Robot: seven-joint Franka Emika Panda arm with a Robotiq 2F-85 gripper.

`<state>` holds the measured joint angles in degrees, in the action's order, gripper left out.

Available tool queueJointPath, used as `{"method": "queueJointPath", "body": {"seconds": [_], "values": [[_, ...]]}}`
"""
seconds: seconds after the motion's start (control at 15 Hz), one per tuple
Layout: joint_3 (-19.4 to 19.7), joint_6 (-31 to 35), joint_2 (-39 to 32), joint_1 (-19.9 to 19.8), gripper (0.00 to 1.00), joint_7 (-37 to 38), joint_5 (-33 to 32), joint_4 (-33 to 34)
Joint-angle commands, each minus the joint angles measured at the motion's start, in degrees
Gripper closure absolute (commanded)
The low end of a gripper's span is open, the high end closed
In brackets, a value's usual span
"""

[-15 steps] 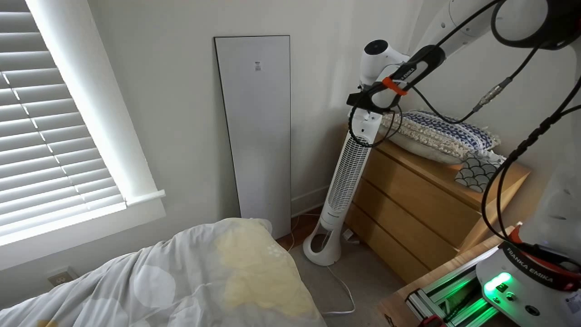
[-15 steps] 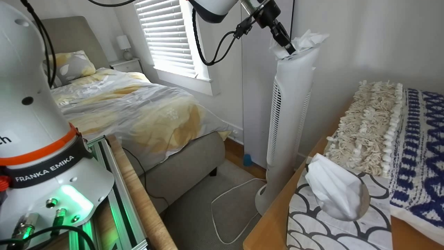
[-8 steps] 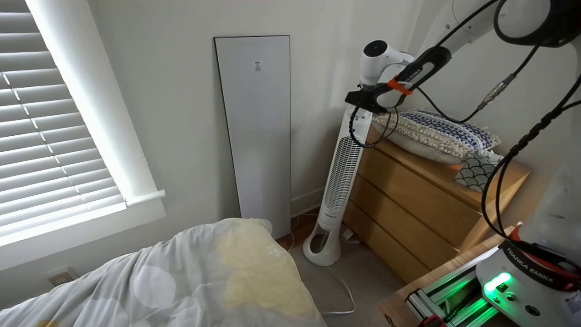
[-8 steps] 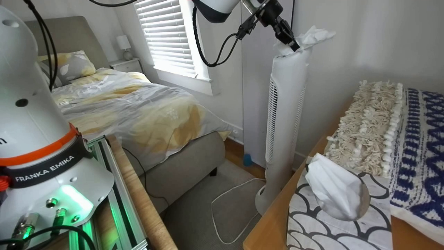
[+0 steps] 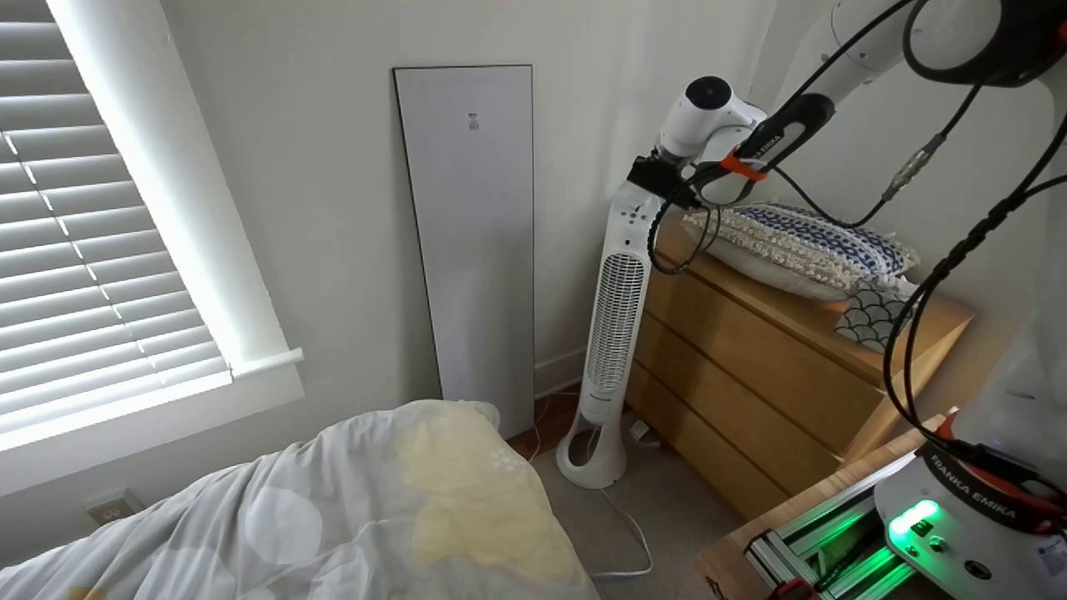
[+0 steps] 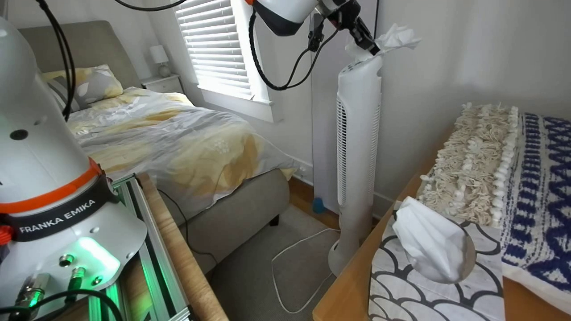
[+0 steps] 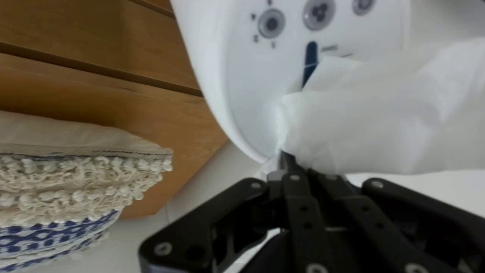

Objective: Pick up the white towel on the pillow and use it to wipe the combined fan and heater top before putting the towel back on the pillow

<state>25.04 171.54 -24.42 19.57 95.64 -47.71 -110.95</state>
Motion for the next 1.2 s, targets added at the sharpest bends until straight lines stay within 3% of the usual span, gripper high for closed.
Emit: {"method": "queueJointPath", "body": {"seconds": [0.0, 0.27, 0.47, 0.93, 1.13], "values": [[-0.8, 8.4, -1.6, -1.6, 0.99, -1.1, -0.4, -0.8], [-6.6, 9.9, -1.2, -5.7, 0.99, -4.6, 1.8, -3.5], [-11.4, 3.5, 1.0, -8.5, 0.99, -6.8, 3.6, -5.6], [-12.4, -18.2, 5.1, -7.7, 0.99, -7.3, 8.6, -3.9], [-13.3, -21.4, 5.5, -8.9, 0.99, -6.6, 8.6, -3.2]]}}
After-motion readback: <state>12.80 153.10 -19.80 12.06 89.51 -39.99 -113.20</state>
